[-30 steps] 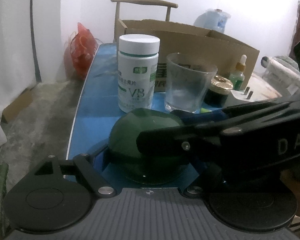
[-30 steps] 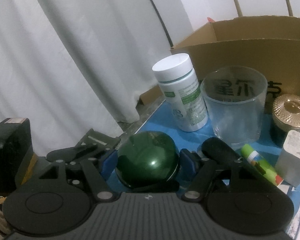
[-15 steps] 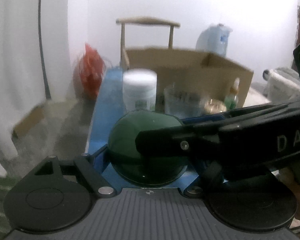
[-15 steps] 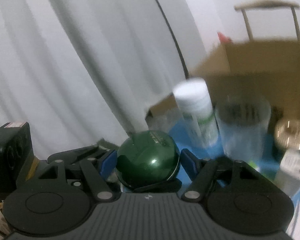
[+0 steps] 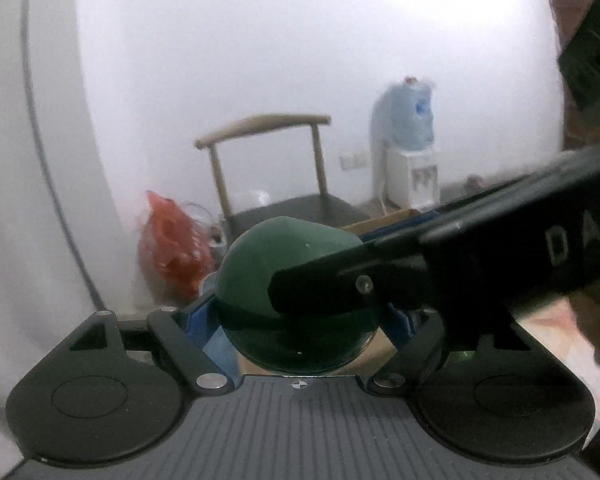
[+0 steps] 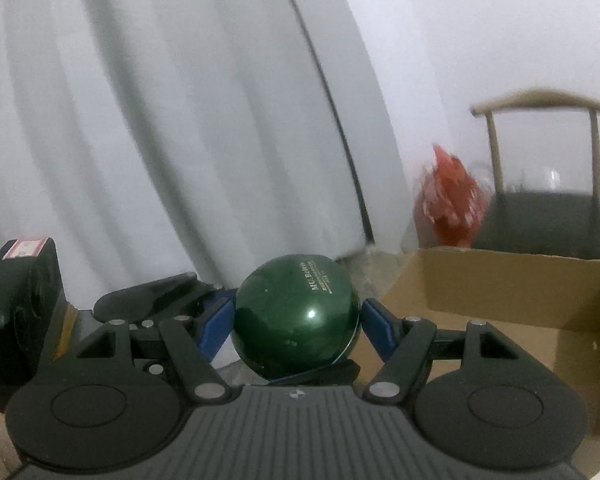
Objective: Organize rigid objects
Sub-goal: 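Carry the green ball into the cardboard box and open the right gripper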
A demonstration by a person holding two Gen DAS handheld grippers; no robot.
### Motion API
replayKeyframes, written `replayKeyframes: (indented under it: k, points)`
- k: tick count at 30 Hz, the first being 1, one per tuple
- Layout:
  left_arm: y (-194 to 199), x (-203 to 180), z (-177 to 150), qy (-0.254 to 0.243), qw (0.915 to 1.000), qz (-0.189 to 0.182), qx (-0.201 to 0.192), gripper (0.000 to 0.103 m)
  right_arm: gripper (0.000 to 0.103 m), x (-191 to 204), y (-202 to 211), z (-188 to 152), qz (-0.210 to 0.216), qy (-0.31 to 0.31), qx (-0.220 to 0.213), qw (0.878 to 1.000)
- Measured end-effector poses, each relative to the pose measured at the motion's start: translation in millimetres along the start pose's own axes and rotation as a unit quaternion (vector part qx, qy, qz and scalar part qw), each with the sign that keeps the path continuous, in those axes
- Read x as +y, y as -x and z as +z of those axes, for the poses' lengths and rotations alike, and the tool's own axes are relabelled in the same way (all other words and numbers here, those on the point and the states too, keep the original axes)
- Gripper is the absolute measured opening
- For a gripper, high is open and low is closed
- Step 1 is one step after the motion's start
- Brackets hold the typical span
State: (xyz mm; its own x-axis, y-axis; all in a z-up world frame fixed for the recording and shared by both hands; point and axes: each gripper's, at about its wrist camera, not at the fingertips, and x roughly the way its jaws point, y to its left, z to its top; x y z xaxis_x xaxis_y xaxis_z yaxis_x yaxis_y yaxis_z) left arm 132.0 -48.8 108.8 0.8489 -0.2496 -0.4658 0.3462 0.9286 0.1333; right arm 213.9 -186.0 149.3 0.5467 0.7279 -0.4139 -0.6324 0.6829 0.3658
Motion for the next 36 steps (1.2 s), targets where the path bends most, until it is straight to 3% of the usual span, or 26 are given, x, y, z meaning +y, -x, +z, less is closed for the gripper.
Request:
replayKeyframes:
  k: [4,7,11,15,21,31,36]
  points:
    - [-76,13,26,0.019,0.9963,-0.042,0.073,0.082,0.074,-61,-40,40,-0.021,-0.056,0.057,0.997]
    - [-132,21,34,0.033,0.9886,-0.063,0.132,0.082,0.074,-116,-75,57,-0.027,-0.125,0.101,0.987]
    - [-192,29,38,0.04,0.9771,-0.067,0.198,0.082,0.074,-177,-124,58,-0.029,-0.202,0.147,0.968]
    - [-230,28,33,0.03,0.9677,-0.057,0.244,0.082,0.075,-203,-152,46,-0.043,-0.228,0.18,0.956]
    - [-251,20,19,-0.015,0.9617,-0.032,0.272,0.082,0.076,-224,-179,27,-0.046,-0.255,0.209,0.943]
    - [-261,19,19,-0.084,0.948,0.01,0.307,0.083,0.078,-238,-203,14,-0.034,-0.301,0.222,0.927]
    - [-254,30,24,-0.079,0.9504,0.02,0.3,0.094,0.078,-239,-210,11,-0.031,-0.311,0.219,0.924]
